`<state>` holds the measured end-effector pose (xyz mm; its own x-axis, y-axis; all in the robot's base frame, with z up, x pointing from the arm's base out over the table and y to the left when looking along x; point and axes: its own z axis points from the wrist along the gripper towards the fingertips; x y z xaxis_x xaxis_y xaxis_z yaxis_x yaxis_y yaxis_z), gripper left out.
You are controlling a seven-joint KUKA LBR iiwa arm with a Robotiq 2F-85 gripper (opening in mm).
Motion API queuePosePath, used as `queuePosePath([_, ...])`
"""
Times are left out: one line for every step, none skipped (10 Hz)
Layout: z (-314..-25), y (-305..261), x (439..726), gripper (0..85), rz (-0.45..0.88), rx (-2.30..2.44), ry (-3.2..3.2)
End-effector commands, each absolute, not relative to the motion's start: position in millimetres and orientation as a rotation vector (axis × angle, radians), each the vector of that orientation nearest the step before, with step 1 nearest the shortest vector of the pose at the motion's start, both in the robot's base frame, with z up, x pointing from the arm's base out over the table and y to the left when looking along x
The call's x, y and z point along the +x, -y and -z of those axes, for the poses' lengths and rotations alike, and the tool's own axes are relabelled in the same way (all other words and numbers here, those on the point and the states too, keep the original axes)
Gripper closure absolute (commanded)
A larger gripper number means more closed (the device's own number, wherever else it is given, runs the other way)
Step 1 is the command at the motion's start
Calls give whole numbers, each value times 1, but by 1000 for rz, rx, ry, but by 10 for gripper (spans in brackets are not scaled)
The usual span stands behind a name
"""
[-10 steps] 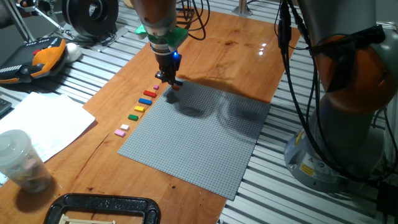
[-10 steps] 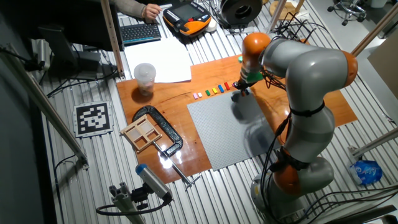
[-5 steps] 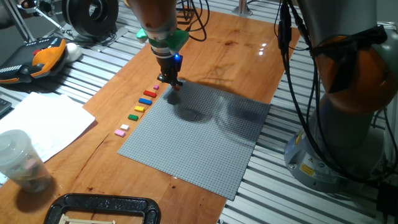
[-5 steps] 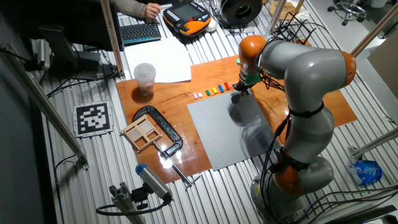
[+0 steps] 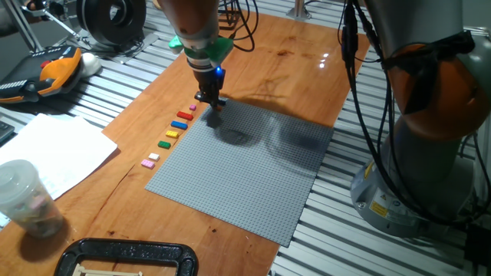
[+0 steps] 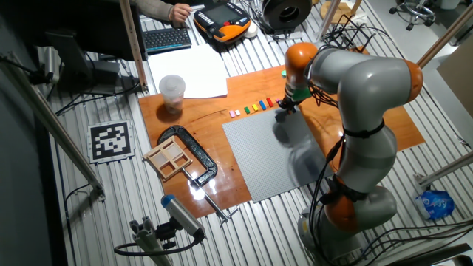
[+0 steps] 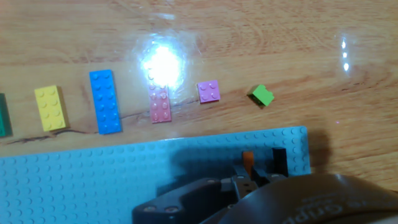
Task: Build with small Lego blocks
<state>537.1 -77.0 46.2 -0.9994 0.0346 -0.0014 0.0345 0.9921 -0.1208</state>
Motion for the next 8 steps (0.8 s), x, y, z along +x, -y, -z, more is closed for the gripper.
queuePosePath([-47, 77, 537, 680, -193, -50, 3133])
queuePosePath([-47, 77, 539, 680, -193, -41, 3132])
queuePosePath([-48, 78, 541, 850, -192, -27, 3127])
queuePosePath([-48, 79, 542, 850, -187, -22, 3124])
queuePosePath([-48, 79, 542, 850, -178, -22, 3121])
queuePosePath([-48, 79, 542, 850, -180, -20, 3121])
queuePosePath([-46, 79, 543, 850, -180, -18, 3121])
queuePosePath([-46, 79, 543, 850, -187, -15, 3120])
